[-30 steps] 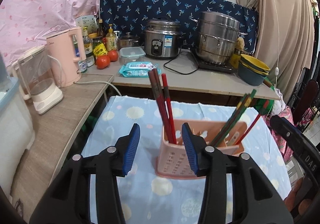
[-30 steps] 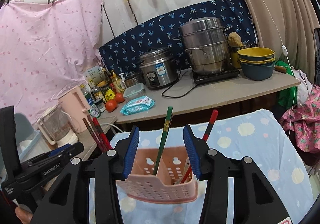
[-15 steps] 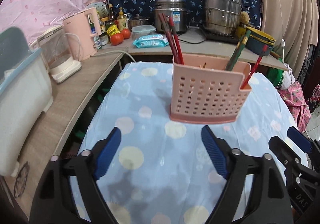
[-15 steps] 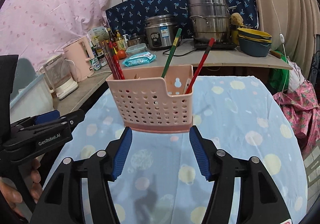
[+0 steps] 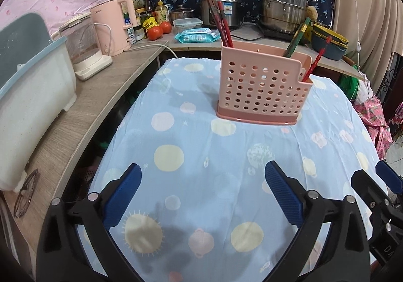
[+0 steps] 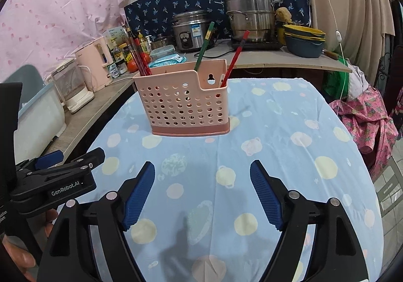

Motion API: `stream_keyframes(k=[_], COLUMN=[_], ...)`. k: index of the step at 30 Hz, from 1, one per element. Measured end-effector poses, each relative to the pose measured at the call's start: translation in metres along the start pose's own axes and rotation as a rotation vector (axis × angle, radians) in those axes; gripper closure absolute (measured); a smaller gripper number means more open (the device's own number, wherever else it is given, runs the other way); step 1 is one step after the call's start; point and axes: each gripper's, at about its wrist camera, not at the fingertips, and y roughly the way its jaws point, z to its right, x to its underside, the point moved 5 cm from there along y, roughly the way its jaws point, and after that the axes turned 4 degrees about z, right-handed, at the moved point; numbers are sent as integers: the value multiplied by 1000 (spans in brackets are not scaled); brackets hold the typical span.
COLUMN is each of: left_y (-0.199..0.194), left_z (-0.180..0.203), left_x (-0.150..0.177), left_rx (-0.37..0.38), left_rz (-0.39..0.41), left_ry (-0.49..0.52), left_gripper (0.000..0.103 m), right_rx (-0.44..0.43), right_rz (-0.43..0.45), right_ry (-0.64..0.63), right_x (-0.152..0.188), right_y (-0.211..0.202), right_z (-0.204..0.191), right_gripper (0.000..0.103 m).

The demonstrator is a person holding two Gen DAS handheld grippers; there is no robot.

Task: Organize utensils

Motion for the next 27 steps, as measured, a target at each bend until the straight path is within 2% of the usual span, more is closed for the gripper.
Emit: stream_keyframes(k=[3, 5, 12, 13, 27], left_y=[-3, -4, -11, -12, -16], left_z=[-1, -2, -3, -3, -3], left_x=[6, 8, 12, 12, 18], left_rx=[-11, -14, -24, -26, -33], left_rz=[-5, -10, -8, -7, -6], left_ry=[3, 3, 10, 12, 12], left_gripper=[7, 7, 7, 7, 7], right_rx=[6, 27, 50, 44, 48], right_rz=[0, 14, 48, 46, 36], right_ry=[8, 1, -6, -2, -7], right_x=[5, 7, 11, 11, 15], right_y=[-5, -10, -22, -22, -24], right_z=[4, 7, 11, 12, 12], right_gripper=[26, 19, 16, 7, 7])
